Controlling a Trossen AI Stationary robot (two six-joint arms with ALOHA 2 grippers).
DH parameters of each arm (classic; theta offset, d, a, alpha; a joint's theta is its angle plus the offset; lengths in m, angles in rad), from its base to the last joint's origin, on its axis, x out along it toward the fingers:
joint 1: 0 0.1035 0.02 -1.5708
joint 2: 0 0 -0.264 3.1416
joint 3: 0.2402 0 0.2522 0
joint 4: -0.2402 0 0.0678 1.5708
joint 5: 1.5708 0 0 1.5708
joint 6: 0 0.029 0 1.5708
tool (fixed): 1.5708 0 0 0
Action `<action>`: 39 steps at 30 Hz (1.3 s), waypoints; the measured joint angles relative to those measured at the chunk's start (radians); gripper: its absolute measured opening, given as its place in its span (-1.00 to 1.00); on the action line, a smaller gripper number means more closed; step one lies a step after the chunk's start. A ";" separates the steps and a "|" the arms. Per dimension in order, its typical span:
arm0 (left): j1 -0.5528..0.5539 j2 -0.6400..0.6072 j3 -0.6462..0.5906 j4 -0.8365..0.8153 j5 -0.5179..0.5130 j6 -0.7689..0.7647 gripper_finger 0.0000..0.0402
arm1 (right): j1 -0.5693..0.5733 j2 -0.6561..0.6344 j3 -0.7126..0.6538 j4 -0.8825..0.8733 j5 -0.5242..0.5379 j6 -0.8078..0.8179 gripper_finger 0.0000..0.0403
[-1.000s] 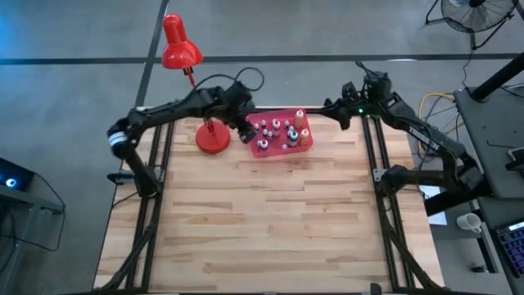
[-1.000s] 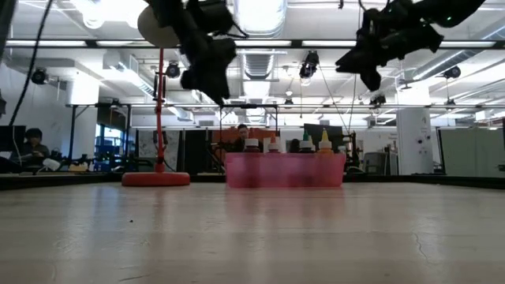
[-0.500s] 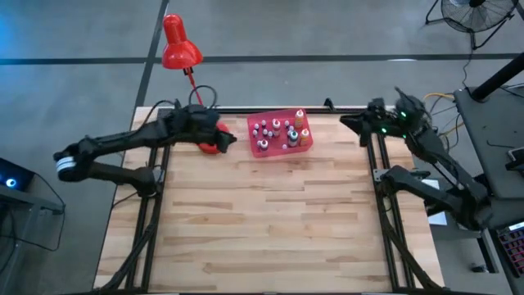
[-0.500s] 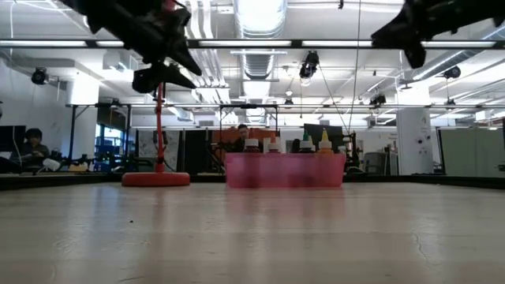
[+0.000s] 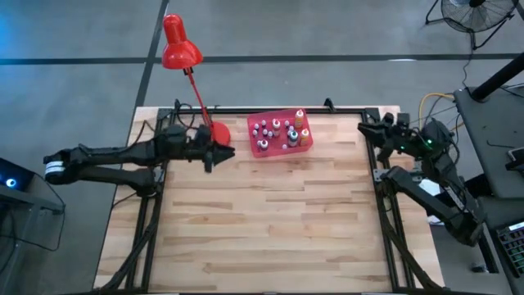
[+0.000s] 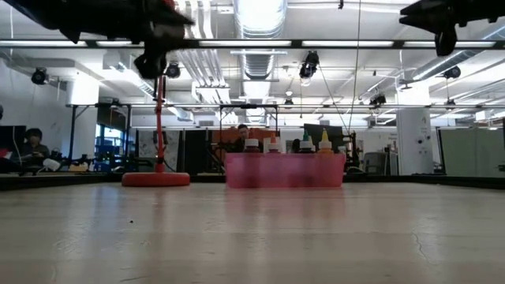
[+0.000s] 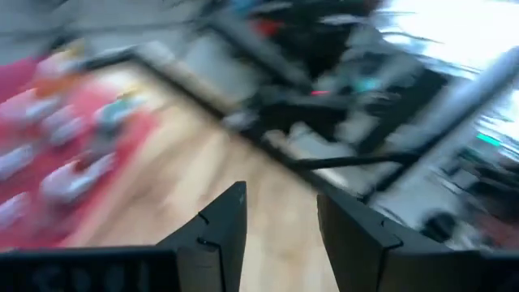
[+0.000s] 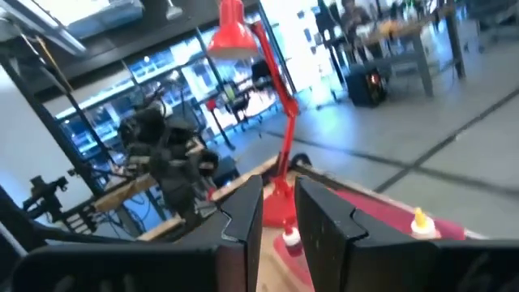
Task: Pick & Place food coloring
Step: Return to Home Position
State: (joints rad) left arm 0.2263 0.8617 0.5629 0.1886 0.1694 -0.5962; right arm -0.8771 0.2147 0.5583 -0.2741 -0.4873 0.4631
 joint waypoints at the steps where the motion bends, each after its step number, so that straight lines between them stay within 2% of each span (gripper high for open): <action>1: -0.023 -0.003 -0.013 0.064 0.010 0.031 -0.38 | 0.000 -0.015 -0.008 -0.004 0.012 -0.011 -0.66; 4: -0.072 -0.011 -0.043 0.207 0.015 0.072 -0.38 | 0.000 -0.041 -0.033 -0.015 0.019 0.006 -0.66; 6: -0.079 -0.015 -0.053 0.239 0.014 0.070 -0.38 | 0.000 -0.050 -0.045 -0.018 0.019 0.013 -0.66; 16: -0.080 0.008 -0.063 0.217 0.021 0.069 -0.38 | 0.000 -0.031 -0.057 -0.014 0.019 -0.009 -0.66; 20: -0.080 0.011 -0.079 0.216 0.021 0.069 -0.38 | 0.058 -0.057 -0.068 -0.015 0.019 -0.010 -0.66; 26: -0.080 -0.111 -0.179 0.196 0.020 0.068 -0.38 | 0.179 -0.127 -0.078 -0.014 0.017 -0.011 -0.66; 39: -0.080 -0.434 -0.513 0.183 0.020 0.069 -0.38 | 0.343 -0.202 -0.136 -0.010 0.016 -0.011 -0.66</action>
State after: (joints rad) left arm 0.1463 0.4280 0.0499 0.3719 0.1898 -0.5274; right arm -0.5337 0.0131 0.4221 -0.2837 -0.4716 0.4525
